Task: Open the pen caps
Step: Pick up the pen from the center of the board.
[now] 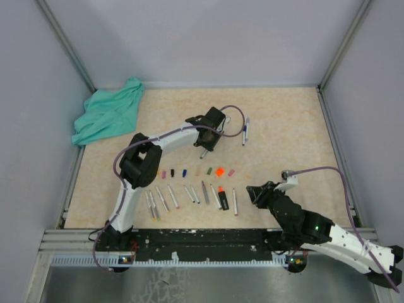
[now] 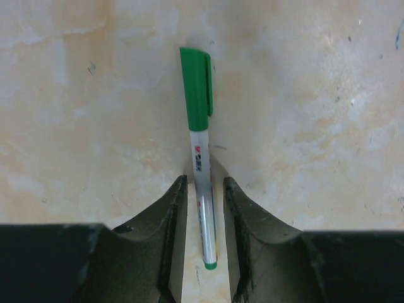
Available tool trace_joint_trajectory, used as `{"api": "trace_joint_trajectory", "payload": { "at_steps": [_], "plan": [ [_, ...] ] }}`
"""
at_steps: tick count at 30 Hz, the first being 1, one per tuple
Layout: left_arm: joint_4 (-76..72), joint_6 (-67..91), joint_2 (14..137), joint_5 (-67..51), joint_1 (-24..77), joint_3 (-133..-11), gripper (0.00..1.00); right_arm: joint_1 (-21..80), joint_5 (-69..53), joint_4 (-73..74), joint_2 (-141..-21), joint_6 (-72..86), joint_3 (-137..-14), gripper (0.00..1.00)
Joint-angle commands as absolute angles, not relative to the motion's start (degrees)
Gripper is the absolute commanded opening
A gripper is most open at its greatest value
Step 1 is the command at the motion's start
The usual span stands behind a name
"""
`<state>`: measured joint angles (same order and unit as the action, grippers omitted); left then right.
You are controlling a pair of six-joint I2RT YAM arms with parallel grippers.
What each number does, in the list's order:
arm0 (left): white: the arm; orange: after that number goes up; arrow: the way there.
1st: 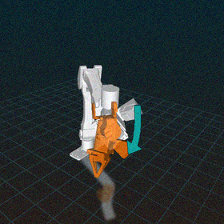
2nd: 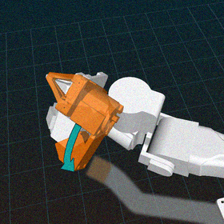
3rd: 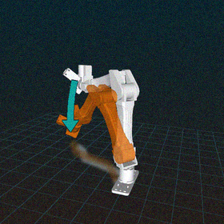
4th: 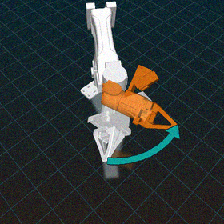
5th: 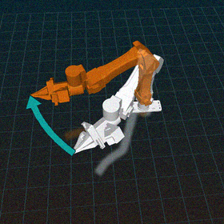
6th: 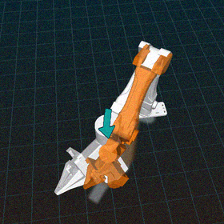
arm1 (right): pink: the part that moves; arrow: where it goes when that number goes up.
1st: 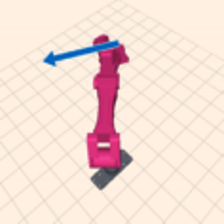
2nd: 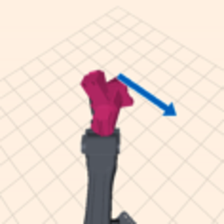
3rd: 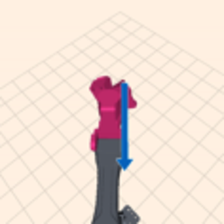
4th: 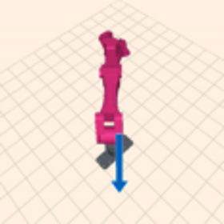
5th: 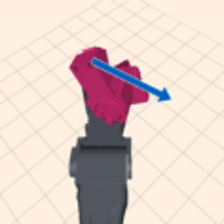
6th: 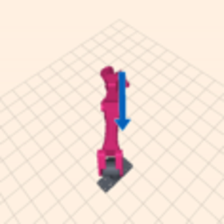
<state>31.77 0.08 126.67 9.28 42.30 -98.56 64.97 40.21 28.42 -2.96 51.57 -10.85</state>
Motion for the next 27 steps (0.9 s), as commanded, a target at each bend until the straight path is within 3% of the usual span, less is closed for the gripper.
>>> {"api": "trace_joint_trajectory", "payload": {
  "at_steps": [1, 6, 9, 15, 19, 23, 27],
  "plan": [
    [34.86, -0.53, 130.5, 6.35, 41.05, -104.09, 0.31, 64.69, 41.22, 27.47, -2.46, 51.19, -12.3, 0.3],
    [36.2, -0.39, 132.43, 6.03, 40.96, -105.88, 0.19, 64.62, 41.02, 27.14, -2.51, 51.03, -12.35, 0.3],
    [36.13, -0.23, 131.96, 6.21, 40.87, -105.83, 0.0, 64.68, 39.88, 26.24, -2.55, 48.89, -12.56, 0.3],
    [31.56, 0.54, 123.77, 6.97, 40.87, -102.7, 0.0, 64.63, 31.57, 18.72, -3.9, 38.85, -13.2, 0.31],
    [25.76, 1.7, 112.97, 6.17, 40.87, -96.97, 0.0, 64.68, 25.32, 12.37, -8.85, 33.14, -14.84, 0.39],
    [19.83, 5.35, 100.27, 2.74, 40.89, -87.4, 0.0, 64.58, 19.39, 6.11, -16.0, 29.18, -17.77, 0.5],
    [8.69, 11.14, 83.7, -3.88, 40.85, -69.84, 0.0, 64.68, 11.07, -3.65, -22.35, 27.21, -20.03, 0.53]
  ]
}}
